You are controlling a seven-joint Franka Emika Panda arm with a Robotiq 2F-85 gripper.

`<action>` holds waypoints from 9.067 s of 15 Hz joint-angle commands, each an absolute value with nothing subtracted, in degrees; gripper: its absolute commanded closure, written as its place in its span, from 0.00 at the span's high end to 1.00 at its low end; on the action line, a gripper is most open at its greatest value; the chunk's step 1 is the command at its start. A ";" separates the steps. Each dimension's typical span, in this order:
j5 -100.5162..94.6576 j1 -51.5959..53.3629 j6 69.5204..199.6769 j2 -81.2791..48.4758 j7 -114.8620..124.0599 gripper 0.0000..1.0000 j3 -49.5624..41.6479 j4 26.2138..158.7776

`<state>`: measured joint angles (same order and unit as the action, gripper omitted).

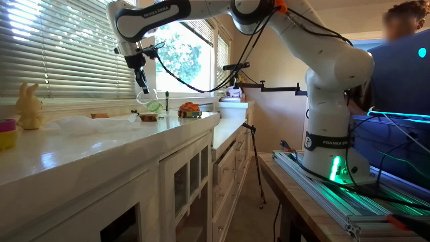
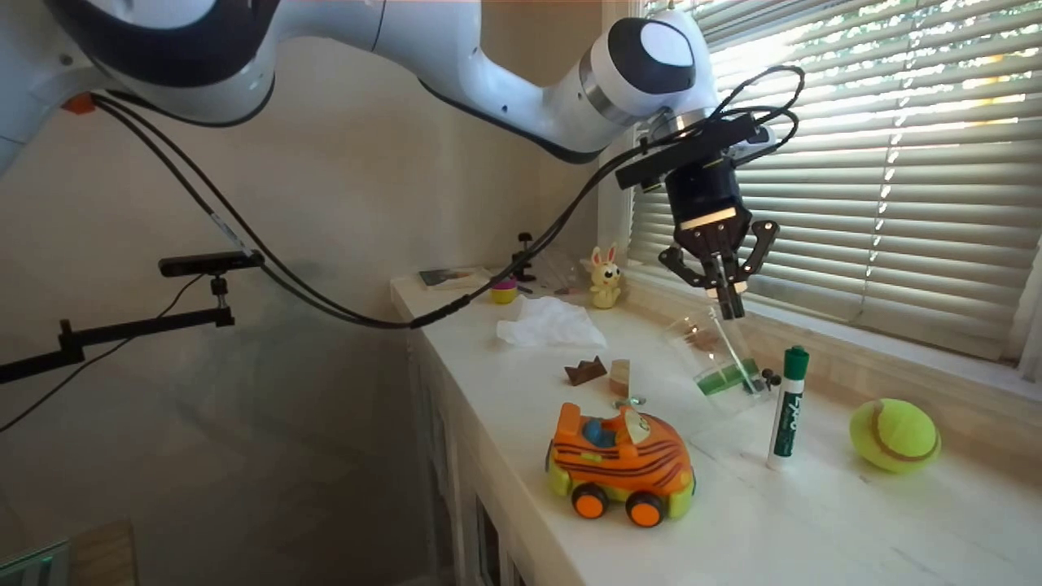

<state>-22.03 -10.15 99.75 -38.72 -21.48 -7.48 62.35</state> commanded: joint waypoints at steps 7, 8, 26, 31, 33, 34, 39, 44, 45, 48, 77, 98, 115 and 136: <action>-21.89 -9.71 99.41 -43.35 -19.26 0.04 -7.68 54.95; -21.80 -9.74 99.37 -43.52 -19.18 0.14 -7.62 54.79; -21.34 -10.11 99.11 -44.26 -18.84 0.73 -7.42 52.97; -21.31 -10.04 99.21 -44.19 -18.87 0.82 -7.33 52.46; -21.35 -9.95 99.25 -44.19 -18.87 0.89 -7.30 52.09; -21.30 -9.92 99.21 -44.18 -18.88 0.87 -7.24 51.96; -21.41 -9.78 99.35 -44.11 -18.82 1.00 -7.10 51.47; -20.79 -9.83 99.49 -42.32 -20.18 1.00 -6.42 52.18; -19.97 -10.12 100.22 -40.22 -22.23 1.00 -5.30 54.03; -18.98 -10.90 103.32 -33.30 -29.75 1.00 -2.22 60.70; 10.63 -21.01 115.03 -13.54 -86.60 1.00 -6.07 91.11; 17.80 -24.42 114.49 -24.87 -106.85 1.00 -6.61 84.98; 16.87 -24.93 117.97 -27.78 -111.98 1.00 -6.16 83.81; 17.40 -26.37 117.93 -35.28 -116.13 1.00 -2.97 77.19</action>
<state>16.88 -25.21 119.13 -33.51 -114.49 -4.06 80.01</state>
